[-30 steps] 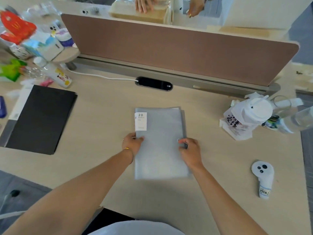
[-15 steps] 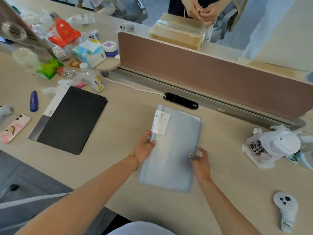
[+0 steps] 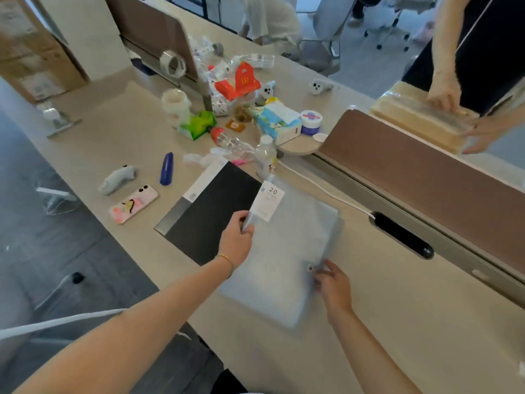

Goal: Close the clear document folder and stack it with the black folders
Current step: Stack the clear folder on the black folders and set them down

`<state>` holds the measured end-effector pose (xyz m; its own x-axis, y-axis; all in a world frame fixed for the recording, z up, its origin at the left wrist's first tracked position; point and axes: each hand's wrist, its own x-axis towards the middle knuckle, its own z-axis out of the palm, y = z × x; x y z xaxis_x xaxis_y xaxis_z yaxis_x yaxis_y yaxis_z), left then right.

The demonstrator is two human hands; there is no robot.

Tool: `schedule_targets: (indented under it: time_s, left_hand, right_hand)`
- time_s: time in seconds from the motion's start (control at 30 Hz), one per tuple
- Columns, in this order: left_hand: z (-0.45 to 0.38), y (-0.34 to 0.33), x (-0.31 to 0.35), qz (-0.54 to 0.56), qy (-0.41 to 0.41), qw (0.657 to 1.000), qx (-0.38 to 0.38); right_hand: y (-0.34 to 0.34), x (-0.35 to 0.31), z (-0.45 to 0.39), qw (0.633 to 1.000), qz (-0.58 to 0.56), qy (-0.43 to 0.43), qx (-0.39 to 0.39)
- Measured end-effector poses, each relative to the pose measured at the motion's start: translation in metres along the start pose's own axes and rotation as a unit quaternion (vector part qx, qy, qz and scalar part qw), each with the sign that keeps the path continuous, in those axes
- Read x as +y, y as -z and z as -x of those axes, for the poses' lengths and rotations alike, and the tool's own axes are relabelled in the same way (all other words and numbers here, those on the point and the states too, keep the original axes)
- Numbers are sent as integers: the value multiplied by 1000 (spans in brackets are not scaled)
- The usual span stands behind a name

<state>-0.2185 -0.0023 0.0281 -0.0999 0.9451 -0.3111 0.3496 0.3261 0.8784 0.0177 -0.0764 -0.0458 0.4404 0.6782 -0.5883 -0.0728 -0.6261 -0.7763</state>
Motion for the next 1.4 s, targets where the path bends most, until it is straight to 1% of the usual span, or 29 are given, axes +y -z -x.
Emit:
schedule_targets:
  time_s: [0.07,0.17,0.23,0.37,0.57,0.63,0.7,0.77,0.9,1.0,1.17,1.23,1.33,1.4]
  left_hand:
    - [-18,23,-9,-24,4,999,23]
    - [-51,52,-21,-49,24,997,47]
    - [-75,68,-26,-74,25,996,51]
    - [-123,89,-39,-121,25,991,57]
    - [-167,107,-60,-272,2,960,66]
    - [-175,114,-66,-313,13,947,66]
    - [-182,119,-71,-282,64,956,41]
    - [-187,123,-74,-242,107,964,-1]
    - [-195,130,-72,-215,134,967,-24]
    - [-197,132,-71,-195,158,967,-48]
    - [-179,120,-80,-160,165,971,-68]
    - [-168,113,-81,-139,187,969,-80]
    - [-150,102,-82,-74,216,965,-127]
    - [-134,94,-80,-19,238,955,-178]
  right_hand:
    - [-35,-5,-7,1000,8,-3,-13]
    - [-86,-36,9,999,4,-22,-38]
    - [-115,-52,14,998,-16,-25,-54]
    - [-163,-57,-7,996,-27,-48,-66]
    - [-197,-60,-25,991,-64,-85,-82]
    - [-199,-58,-31,987,-87,-105,-82]
    - [-199,-57,-34,981,-111,-130,-88]
    - [-200,-62,-35,976,-124,-149,-103]
    - [-204,-68,-33,971,-119,-165,-124]
    - [-200,-69,-28,964,-136,-185,-131]
    - [-172,-48,-13,950,-180,-207,-147]
    - [-158,-36,-5,948,-197,-207,-137]
    - [-131,-21,5,949,-206,-201,-127]
    - [-110,-16,8,950,-201,-198,-129]
